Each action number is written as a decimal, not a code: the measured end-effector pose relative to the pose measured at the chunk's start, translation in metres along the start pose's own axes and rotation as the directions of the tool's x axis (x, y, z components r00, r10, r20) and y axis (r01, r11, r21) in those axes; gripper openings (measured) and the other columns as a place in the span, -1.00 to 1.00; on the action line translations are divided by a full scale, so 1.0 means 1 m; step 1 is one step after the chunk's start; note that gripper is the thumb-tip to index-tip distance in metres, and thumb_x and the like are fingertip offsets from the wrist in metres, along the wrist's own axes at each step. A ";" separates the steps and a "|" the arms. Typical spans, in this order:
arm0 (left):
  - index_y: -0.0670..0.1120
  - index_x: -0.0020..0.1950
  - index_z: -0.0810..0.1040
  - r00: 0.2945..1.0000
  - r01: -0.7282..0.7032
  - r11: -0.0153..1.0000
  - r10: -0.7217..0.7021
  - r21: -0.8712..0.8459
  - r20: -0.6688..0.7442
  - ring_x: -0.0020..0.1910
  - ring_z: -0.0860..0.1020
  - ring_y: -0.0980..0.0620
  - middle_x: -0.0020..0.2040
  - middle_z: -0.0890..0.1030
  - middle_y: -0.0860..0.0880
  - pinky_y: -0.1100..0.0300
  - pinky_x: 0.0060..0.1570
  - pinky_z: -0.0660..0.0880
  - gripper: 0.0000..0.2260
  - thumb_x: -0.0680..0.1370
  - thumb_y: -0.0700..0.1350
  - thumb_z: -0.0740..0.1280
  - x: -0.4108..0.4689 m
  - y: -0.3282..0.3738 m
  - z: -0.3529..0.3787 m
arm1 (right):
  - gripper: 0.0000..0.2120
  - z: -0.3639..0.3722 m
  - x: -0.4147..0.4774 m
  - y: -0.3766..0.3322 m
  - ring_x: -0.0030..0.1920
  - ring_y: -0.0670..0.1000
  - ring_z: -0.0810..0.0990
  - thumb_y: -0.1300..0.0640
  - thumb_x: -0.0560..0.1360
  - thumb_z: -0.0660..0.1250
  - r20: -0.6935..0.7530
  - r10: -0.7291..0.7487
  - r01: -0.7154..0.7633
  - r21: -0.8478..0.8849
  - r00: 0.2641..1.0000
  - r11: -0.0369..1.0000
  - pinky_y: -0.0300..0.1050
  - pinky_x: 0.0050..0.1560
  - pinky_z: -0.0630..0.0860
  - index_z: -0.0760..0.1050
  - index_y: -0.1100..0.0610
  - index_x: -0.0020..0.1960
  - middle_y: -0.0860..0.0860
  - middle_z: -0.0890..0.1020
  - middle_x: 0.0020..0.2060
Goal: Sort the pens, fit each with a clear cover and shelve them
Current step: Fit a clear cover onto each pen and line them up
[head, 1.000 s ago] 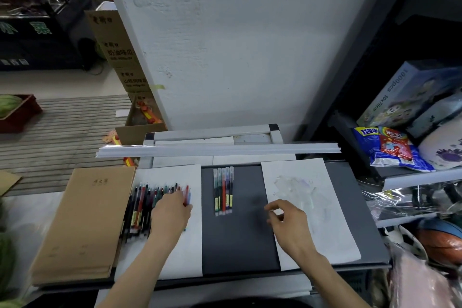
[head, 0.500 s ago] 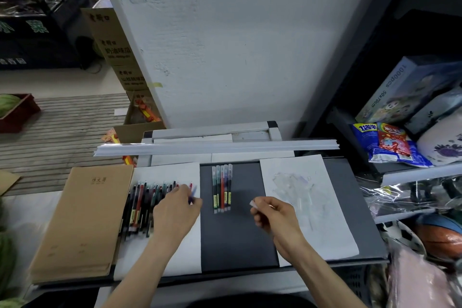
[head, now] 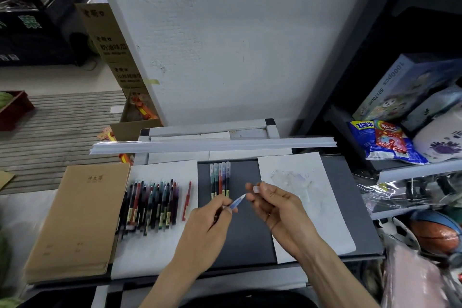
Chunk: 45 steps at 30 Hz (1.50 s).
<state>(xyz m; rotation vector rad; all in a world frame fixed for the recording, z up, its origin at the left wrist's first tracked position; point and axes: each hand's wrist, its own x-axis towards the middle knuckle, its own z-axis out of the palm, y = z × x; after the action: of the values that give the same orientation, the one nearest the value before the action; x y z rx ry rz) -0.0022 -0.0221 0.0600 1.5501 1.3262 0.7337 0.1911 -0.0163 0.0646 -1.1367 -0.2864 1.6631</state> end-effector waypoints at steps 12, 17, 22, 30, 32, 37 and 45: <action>0.12 0.02 0.62 0.999 -0.022 0.999 0.021 0.035 0.027 -0.46 0.26 0.08 -0.44 0.36 0.06 0.08 -0.41 0.22 -0.82 0.69 -0.12 0.26 -0.001 -0.003 -0.008 | -0.90 -0.002 -0.005 -0.003 -0.33 0.03 0.32 0.14 0.58 0.45 0.050 -0.267 0.252 -0.533 0.962 0.808 -0.15 -0.26 0.35 0.73 0.05 0.06 0.05 0.39 -0.38; 0.14 0.03 0.63 0.999 -0.046 0.993 0.044 0.108 0.019 -0.46 0.28 0.09 -0.44 0.39 0.05 0.14 -0.40 0.22 -0.83 0.67 -0.10 0.28 0.000 -0.004 -0.013 | -0.96 0.001 -0.007 -0.002 -0.38 -0.02 0.36 0.21 0.52 0.51 0.080 -0.255 0.257 -0.536 0.964 0.804 -0.21 -0.30 0.36 0.71 0.18 -0.09 0.01 0.41 -0.45; 0.16 0.01 0.62 0.994 -0.103 0.977 0.096 0.187 0.042 -0.44 0.37 0.05 -0.41 0.47 0.04 0.17 -0.39 0.27 -0.85 0.66 -0.07 0.30 -0.002 -0.001 -0.016 | -0.95 0.006 -0.010 -0.003 -0.33 -0.11 0.49 0.22 0.52 0.51 0.177 -0.224 0.285 -0.601 0.958 0.747 -0.27 -0.26 0.41 0.74 0.16 -0.12 -0.04 0.63 -0.34; 0.09 -0.02 0.64 0.980 -0.200 0.909 0.179 0.366 0.092 -0.31 0.48 0.08 -0.31 0.54 0.16 0.15 -0.29 0.43 -0.89 0.62 -0.04 0.32 0.001 -0.008 -0.013 | -0.88 0.007 -0.005 0.006 -0.23 -0.11 0.60 0.20 0.54 0.49 0.179 -0.108 0.207 -0.762 0.978 0.614 -0.24 -0.11 0.51 0.71 0.09 -0.18 0.01 0.71 -0.27; 0.07 -0.04 0.63 0.978 -0.206 0.898 0.185 0.389 0.092 -0.34 0.44 0.10 -0.35 0.50 0.19 0.13 -0.32 0.39 -0.87 0.59 -0.03 0.29 0.002 -0.010 -0.009 | -0.84 0.007 -0.004 0.008 -0.24 -0.11 0.60 0.22 0.54 0.48 0.153 -0.116 0.192 -0.766 0.981 0.614 -0.24 -0.12 0.52 0.70 0.08 -0.21 0.02 0.70 -0.29; 0.06 -0.01 0.61 0.967 -0.256 0.787 0.218 0.561 0.136 -0.22 0.55 0.04 -0.21 0.60 0.12 0.03 -0.24 0.48 -0.75 0.60 0.05 0.15 0.004 -0.016 0.001 | -0.83 0.004 0.001 0.011 -0.43 -0.20 0.46 0.26 0.55 0.44 0.080 -0.047 0.092 -0.779 0.996 0.620 -0.37 -0.31 0.38 0.69 0.19 -0.22 -0.12 0.56 -0.47; 0.08 0.06 0.64 0.989 -0.150 0.893 0.136 0.424 0.063 -0.17 0.57 0.12 -0.12 0.64 0.15 0.14 -0.15 0.51 -0.84 0.67 0.00 0.25 0.013 -0.025 0.018 | -0.74 -0.005 0.012 0.012 -0.39 -0.04 0.34 0.02 0.59 0.44 0.008 0.040 -0.026 -0.642 0.999 0.766 -0.21 -0.35 0.29 0.63 0.18 -0.17 0.02 0.43 -0.39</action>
<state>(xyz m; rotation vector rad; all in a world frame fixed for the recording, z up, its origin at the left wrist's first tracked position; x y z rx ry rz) 0.0063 -0.0149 0.0283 2.0182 1.4251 0.5224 0.1873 -0.0129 0.0478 -1.6333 -0.9135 1.6491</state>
